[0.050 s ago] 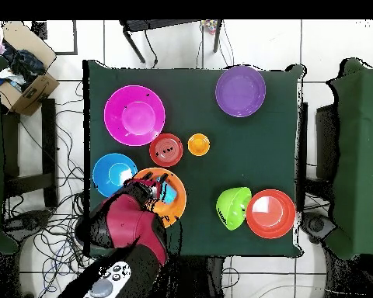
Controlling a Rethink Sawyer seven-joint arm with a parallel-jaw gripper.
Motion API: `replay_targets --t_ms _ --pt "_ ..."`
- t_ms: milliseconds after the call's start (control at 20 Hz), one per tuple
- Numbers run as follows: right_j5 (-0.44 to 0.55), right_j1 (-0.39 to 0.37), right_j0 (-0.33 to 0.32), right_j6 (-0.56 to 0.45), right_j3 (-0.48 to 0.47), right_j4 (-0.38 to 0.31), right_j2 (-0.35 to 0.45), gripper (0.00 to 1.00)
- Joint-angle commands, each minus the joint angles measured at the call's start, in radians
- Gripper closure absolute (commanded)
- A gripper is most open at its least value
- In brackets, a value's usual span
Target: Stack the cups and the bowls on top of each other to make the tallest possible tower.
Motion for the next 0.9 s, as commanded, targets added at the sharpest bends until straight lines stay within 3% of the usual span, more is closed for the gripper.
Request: replay_targets --t_ms 50,550,900 --pt "0.12 0.107 0.027 0.166 -0.099 0.065 0.009 0.0" --pt "0.161 0.148 0.057 0.181 -0.105 0.097 -0.039 0.0" --pt "0.183 0.148 0.057 0.177 -0.105 0.113 -0.031 0.0"
